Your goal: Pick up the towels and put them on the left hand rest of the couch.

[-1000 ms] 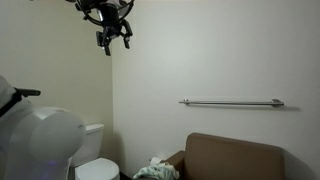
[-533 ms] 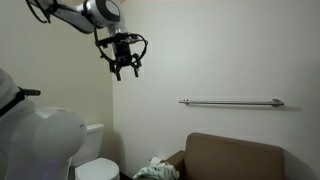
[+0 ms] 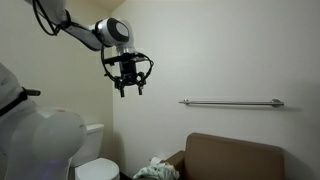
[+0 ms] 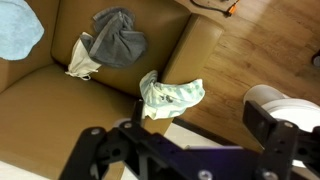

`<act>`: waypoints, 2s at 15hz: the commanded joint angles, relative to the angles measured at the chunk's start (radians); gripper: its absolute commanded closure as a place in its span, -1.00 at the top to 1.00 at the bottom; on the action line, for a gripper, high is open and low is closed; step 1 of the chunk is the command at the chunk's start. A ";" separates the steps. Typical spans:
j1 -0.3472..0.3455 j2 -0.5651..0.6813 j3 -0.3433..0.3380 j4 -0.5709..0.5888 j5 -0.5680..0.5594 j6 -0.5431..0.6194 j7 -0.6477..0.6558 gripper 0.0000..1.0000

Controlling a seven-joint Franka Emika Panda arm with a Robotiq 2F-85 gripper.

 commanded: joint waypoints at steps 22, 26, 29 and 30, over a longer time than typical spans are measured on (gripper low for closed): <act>-0.039 0.998 0.026 0.245 0.269 0.317 -0.416 1.00; -0.056 1.027 0.028 0.266 0.268 0.317 -0.416 1.00; -0.060 1.106 0.036 0.346 0.267 0.300 -0.397 1.00; -0.065 1.149 0.037 0.385 0.267 0.307 -0.385 1.00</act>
